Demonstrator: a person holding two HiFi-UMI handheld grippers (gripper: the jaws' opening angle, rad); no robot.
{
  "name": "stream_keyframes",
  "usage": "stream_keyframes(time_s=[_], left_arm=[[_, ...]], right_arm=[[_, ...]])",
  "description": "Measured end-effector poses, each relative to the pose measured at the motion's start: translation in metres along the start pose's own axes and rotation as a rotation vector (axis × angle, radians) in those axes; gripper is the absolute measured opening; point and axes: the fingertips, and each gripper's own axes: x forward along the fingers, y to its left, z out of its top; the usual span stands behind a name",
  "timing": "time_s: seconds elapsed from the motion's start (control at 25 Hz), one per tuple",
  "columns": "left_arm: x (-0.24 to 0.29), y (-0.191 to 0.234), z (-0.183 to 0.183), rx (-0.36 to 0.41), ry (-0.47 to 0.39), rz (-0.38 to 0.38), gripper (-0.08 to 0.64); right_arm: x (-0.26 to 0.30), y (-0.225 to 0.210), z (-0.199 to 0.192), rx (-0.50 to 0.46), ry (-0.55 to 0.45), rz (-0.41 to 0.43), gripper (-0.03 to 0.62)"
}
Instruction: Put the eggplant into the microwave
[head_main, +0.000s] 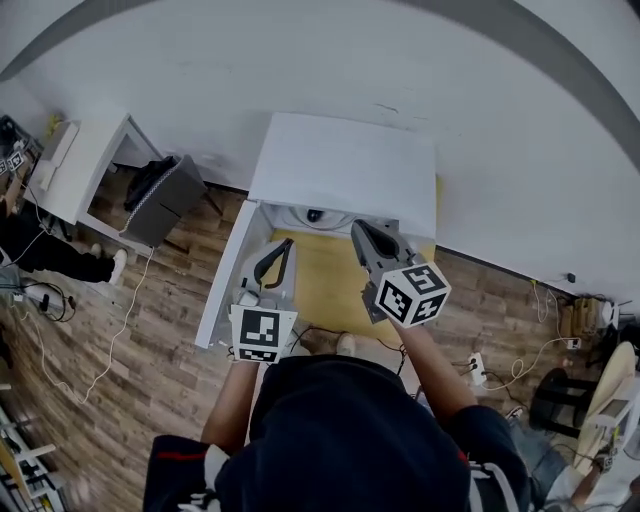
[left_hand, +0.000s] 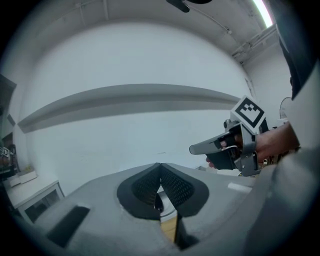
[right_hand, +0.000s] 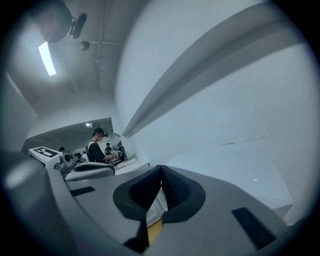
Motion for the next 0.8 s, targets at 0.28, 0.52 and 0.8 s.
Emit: stream_keyframes(time_s=[0.28,0.52,0.8], left_arm=[[-0.002,0.0,0.026,0.03,-0.05,0.02,0.015],[-0.007,0.002,0.039,0.035,-0.075,0.037,0.015],[-0.008,0.011,0.043,0.035,-0.084,0.061,0.015]], right_arm=[[-0.022,0.008,0.035,-0.104,-0.096,-0.018,0.012],[-0.038,0.005,0.047,-0.159,-0.127,-0.041,0.012],[-0.041,0.001,0.051,-0.163,-0.142,-0.056,0.012]])
